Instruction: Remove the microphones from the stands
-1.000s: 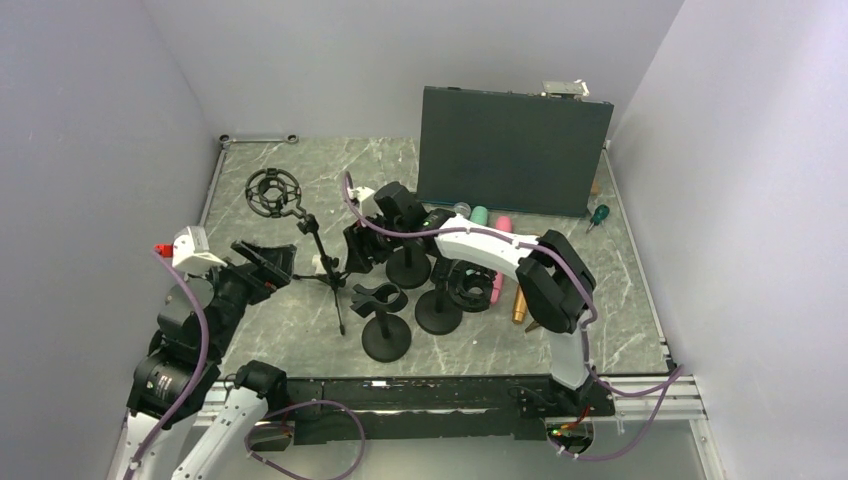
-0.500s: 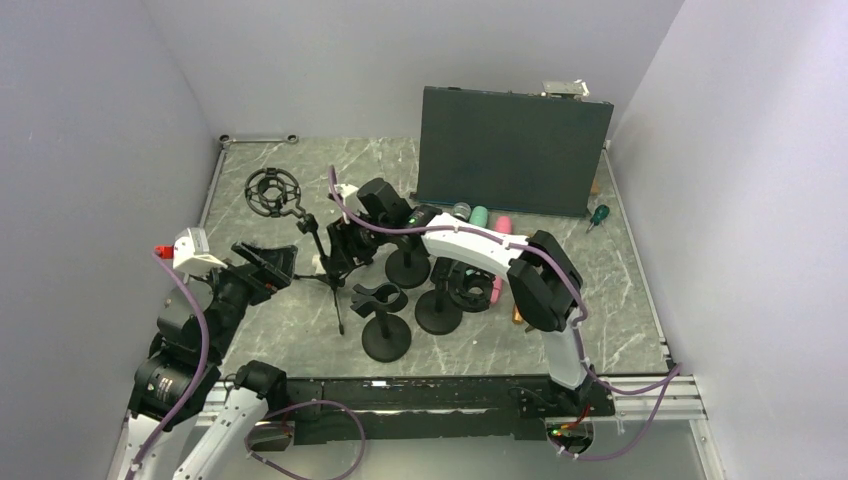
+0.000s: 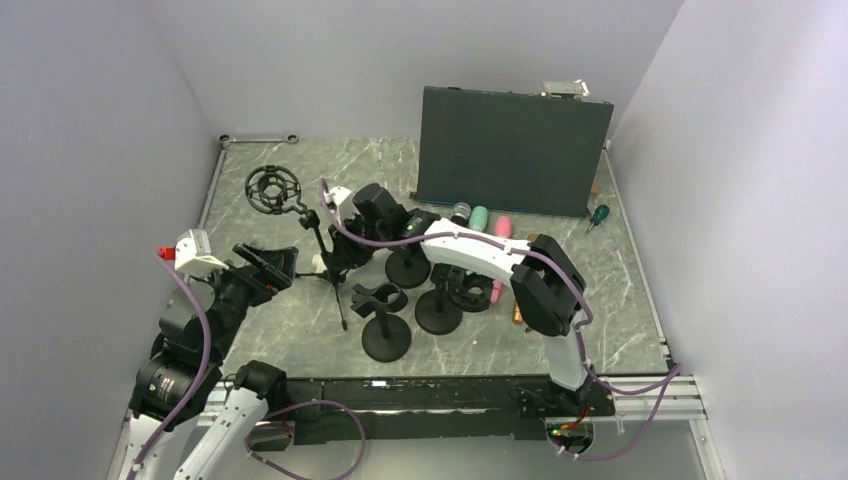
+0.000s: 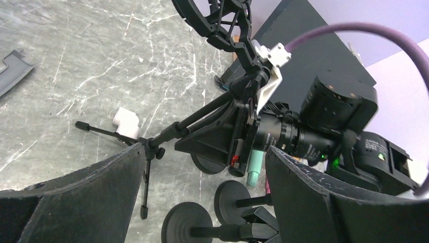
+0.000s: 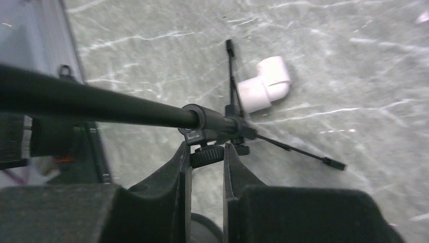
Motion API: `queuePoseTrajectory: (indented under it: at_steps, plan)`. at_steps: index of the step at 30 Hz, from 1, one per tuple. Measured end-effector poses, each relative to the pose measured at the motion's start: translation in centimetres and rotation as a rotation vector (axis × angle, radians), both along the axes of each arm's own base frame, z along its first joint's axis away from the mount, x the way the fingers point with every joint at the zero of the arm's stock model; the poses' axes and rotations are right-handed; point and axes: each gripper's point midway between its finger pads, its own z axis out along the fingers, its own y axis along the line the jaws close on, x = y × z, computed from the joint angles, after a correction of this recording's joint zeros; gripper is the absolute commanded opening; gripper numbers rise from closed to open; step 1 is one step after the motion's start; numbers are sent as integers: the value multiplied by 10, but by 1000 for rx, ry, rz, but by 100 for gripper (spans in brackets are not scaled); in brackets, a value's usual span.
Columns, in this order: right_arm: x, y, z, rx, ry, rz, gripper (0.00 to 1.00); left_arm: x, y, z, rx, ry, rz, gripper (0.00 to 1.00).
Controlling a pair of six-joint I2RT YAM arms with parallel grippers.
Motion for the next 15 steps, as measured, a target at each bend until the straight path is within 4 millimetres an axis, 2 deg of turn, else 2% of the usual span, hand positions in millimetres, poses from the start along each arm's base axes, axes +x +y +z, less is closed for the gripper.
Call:
queuePoseTrajectory:
  at_steps: [6,10,15]
  plan:
    - [3,-2,0,-76,-347,-7,0,1,4,-6,13,5,21,90]
    - [2,6,8,-106,-534,-15,0,-1,10,-9,19,4,47,90]
    - [11,0,6,-160,-647,-23,0,-2,15,-13,29,8,69,91]
